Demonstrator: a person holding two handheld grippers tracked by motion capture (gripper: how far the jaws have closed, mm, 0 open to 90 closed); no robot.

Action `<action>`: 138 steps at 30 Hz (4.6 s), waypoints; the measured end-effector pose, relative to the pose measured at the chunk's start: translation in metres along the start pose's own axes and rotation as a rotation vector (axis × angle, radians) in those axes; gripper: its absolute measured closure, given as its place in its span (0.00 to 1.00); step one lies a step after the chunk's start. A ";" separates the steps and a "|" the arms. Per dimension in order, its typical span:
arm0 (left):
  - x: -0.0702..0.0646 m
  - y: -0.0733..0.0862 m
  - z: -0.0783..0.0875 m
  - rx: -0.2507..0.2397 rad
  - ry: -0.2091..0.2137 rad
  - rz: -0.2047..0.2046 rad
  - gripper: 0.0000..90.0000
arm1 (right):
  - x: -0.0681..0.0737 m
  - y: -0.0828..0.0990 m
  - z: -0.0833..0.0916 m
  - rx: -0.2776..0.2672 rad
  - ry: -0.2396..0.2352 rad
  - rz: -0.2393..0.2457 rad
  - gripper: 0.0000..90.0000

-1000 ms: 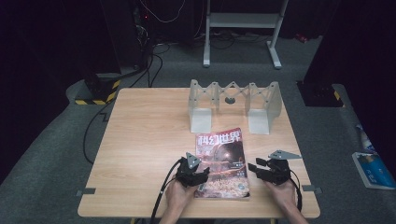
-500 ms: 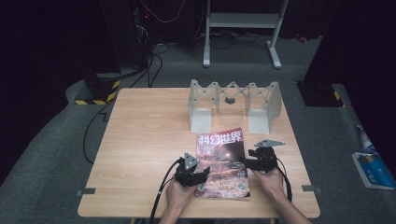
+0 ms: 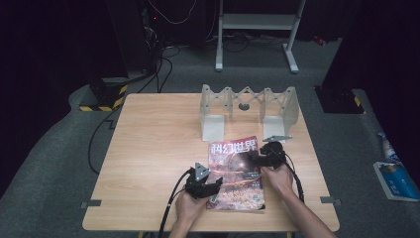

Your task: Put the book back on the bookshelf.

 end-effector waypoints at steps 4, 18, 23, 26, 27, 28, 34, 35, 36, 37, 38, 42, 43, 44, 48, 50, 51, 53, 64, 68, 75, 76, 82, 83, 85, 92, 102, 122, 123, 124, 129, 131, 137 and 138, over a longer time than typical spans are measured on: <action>0.000 0.000 0.000 -0.004 -0.002 -0.001 0.38 | -0.001 -0.004 -0.010 0.020 -0.032 -0.008 0.37; -0.001 0.000 0.000 -0.006 -0.008 0.001 0.38 | 0.002 -0.003 -0.012 0.024 -0.023 0.014 0.38; -0.001 0.000 0.000 -0.007 -0.009 0.001 0.38 | 0.014 -0.006 -0.006 0.026 -0.006 0.098 0.45; -0.001 0.000 0.000 -0.008 -0.009 0.001 0.38 | 0.017 -0.006 -0.004 0.029 -0.013 0.115 0.47; -0.001 0.000 0.000 -0.008 -0.009 0.002 0.38 | 0.017 -0.005 -0.003 0.030 -0.021 0.110 0.48; -0.001 0.000 0.000 -0.008 -0.009 0.002 0.38 | 0.017 -0.004 -0.003 0.032 -0.031 0.102 0.49; -0.001 0.000 0.000 -0.008 -0.010 0.002 0.38 | 0.022 0.007 0.003 0.032 -0.097 0.070 0.54; -0.001 0.000 0.000 -0.007 -0.010 0.002 0.38 | 0.022 0.008 0.004 0.029 -0.103 0.067 0.55; -0.001 0.000 0.000 -0.006 -0.010 0.001 0.38 | 0.023 0.008 0.006 0.024 -0.108 0.067 0.56; -0.001 0.000 0.000 -0.006 -0.011 0.000 0.38 | 0.023 0.008 0.007 0.021 -0.112 0.065 0.58; -0.001 0.000 0.000 -0.006 -0.011 0.001 0.38 | 0.024 0.008 0.008 0.018 -0.115 0.069 0.59; -0.001 0.000 0.000 -0.004 -0.012 0.002 0.38 | 0.027 0.008 0.008 0.023 -0.115 0.116 0.59; -0.001 0.000 0.000 -0.005 -0.012 0.002 0.38 | 0.027 0.008 0.008 0.027 -0.117 0.117 0.59; -0.001 0.000 -0.001 -0.005 -0.012 0.003 0.38 | 0.027 0.008 0.008 0.028 -0.123 0.116 0.60; -0.001 0.000 -0.001 -0.002 -0.010 -0.001 0.38 | 0.025 0.007 0.010 0.018 -0.140 0.117 0.69; 0.000 -0.001 -0.001 0.002 -0.009 0.000 0.37 | 0.024 0.006 0.011 0.007 -0.147 0.117 0.74; 0.000 -0.001 -0.001 0.004 -0.008 -0.002 0.37 | 0.023 0.006 0.012 0.007 -0.145 0.123 0.76; -0.001 -0.002 -0.002 0.010 -0.013 0.003 0.37 | 0.023 0.007 0.012 0.007 -0.143 0.133 0.79; -0.003 -0.007 -0.007 0.068 -0.016 0.003 0.31 | 0.024 0.009 0.017 0.015 -0.167 0.172 0.88; -0.003 -0.010 -0.009 0.101 -0.016 0.011 0.31 | 0.026 0.008 0.020 0.003 -0.160 0.197 0.90; 0.005 -0.016 -0.010 0.093 0.022 0.059 0.32 | 0.031 0.007 0.027 -0.033 -0.138 0.219 0.93; 0.005 -0.016 -0.011 0.089 0.024 0.065 0.32 | 0.031 0.006 0.027 -0.039 -0.140 0.220 0.93; 0.004 -0.020 -0.015 0.137 0.027 0.039 0.26 | 0.034 0.004 0.034 -0.061 -0.146 0.235 0.94; 0.004 -0.021 -0.016 0.134 0.035 0.044 0.25 | 0.035 0.004 0.036 -0.062 -0.146 0.236 0.94; 0.004 -0.022 -0.018 0.139 0.043 0.043 0.23 | 0.036 0.003 0.038 -0.068 -0.152 0.233 0.94; -0.001 -0.023 -0.023 0.159 0.075 0.015 0.15 | 0.039 0.000 0.047 -0.105 -0.175 0.252 0.95; -0.001 -0.024 -0.025 0.152 0.106 0.023 0.10 | 0.043 -0.003 0.063 -0.160 -0.180 0.276 0.95; -0.004 -0.022 -0.022 0.165 0.110 -0.015 0.20 | 0.040 0.006 0.054 -0.140 -0.238 0.257 0.94; -0.003 -0.022 -0.022 0.163 0.101 -0.023 0.23 | 0.039 0.008 0.051 -0.132 -0.238 0.251 0.94; -0.003 -0.022 -0.022 0.163 0.096 -0.025 0.26 | 0.038 0.010 0.049 -0.125 -0.239 0.243 0.94; 0.000 -0.024 -0.020 0.151 0.089 -0.004 0.39 | 0.036 0.013 0.043 -0.110 -0.236 0.232 0.94; 0.001 -0.024 -0.020 0.144 0.088 0.007 0.44 | 0.036 0.014 0.042 -0.107 -0.233 0.231 0.93; 0.000 -0.024 -0.019 0.133 0.102 0.016 0.55 | 0.029 0.018 0.038 -0.099 -0.210 0.187 0.83; -0.001 -0.024 -0.019 0.131 0.106 0.023 0.56 | 0.027 0.019 0.038 -0.092 -0.207 0.173 0.81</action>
Point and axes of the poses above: each handheld gripper's, and its own axes: z roughly backward along the jaws, y roughly out of its underside, x roughly to its left, the point moved 8 cm from there along -z, roughly forward along the jaws, and after that the axes turned 13 degrees about z, right-handed, at the moved point
